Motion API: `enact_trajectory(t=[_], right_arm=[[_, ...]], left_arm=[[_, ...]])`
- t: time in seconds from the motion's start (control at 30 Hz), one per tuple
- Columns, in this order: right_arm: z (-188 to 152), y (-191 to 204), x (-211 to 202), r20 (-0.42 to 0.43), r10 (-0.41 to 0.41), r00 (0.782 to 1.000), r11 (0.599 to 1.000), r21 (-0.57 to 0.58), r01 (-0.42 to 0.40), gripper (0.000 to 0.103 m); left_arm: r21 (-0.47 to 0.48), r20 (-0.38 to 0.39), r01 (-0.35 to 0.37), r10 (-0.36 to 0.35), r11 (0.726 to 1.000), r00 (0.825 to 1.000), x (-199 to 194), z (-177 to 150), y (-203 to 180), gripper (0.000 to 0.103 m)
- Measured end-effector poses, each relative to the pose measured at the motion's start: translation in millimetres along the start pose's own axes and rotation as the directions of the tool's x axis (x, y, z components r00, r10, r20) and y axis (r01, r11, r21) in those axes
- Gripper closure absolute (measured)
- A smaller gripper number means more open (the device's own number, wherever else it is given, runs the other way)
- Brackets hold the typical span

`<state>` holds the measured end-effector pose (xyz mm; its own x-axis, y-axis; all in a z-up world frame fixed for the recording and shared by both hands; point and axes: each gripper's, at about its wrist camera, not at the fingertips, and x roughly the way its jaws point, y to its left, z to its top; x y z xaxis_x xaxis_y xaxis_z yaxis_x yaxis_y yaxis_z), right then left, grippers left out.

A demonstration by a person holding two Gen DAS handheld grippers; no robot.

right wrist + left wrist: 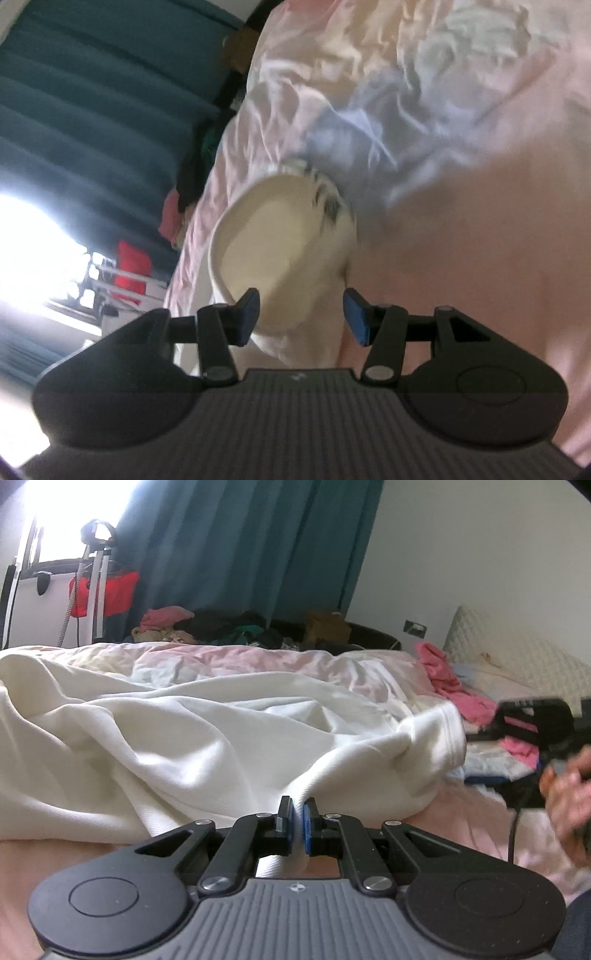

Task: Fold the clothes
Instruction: 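Press the folded sweatpants flat with the closed left gripper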

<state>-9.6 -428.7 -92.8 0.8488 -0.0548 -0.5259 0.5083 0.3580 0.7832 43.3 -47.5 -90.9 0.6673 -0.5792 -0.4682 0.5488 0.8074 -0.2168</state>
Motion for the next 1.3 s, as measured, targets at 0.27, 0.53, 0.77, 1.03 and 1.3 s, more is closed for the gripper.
enact_trajectory(t=[0.27, 0.53, 0.77, 1.03, 1.3], right_arm=[[-18, 30, -31, 0.162, 0.089, 0.983, 0.985, -0.158, -0.063, 0.049], [-11, 49, 12, 0.044, -0.066, 0.997, 0.954, -0.291, 0.076, 0.050], [-4, 56, 22, 0.032, -0.078, 0.996, 0.933, -0.351, 0.084, 0.097], [17, 51, -22, 0.290, -0.051, 0.956, 0.937, -0.316, 0.146, 0.096], [34, 7, -14, 0.194, -0.209, 0.958, 0.966, -0.110, 0.233, 0.089]], left_arm=[[-0.031, 0.004, -0.002, 0.002, 1.000, 1.000, 1, 1, 4, 0.096], [-0.016, 0.017, 0.007, -0.007, 1.000, 1.000, -2, 1, 1, 0.096], [0.004, 0.040, 0.027, -0.028, 1.000, 0.999, -8, 1, -5, 0.097], [0.059, 0.051, 0.069, -0.072, 0.996, 0.996, -11, -11, -28, 0.096], [0.114, -0.037, 0.059, -0.055, 0.992, 0.998, 5, -27, -38, 0.096]])
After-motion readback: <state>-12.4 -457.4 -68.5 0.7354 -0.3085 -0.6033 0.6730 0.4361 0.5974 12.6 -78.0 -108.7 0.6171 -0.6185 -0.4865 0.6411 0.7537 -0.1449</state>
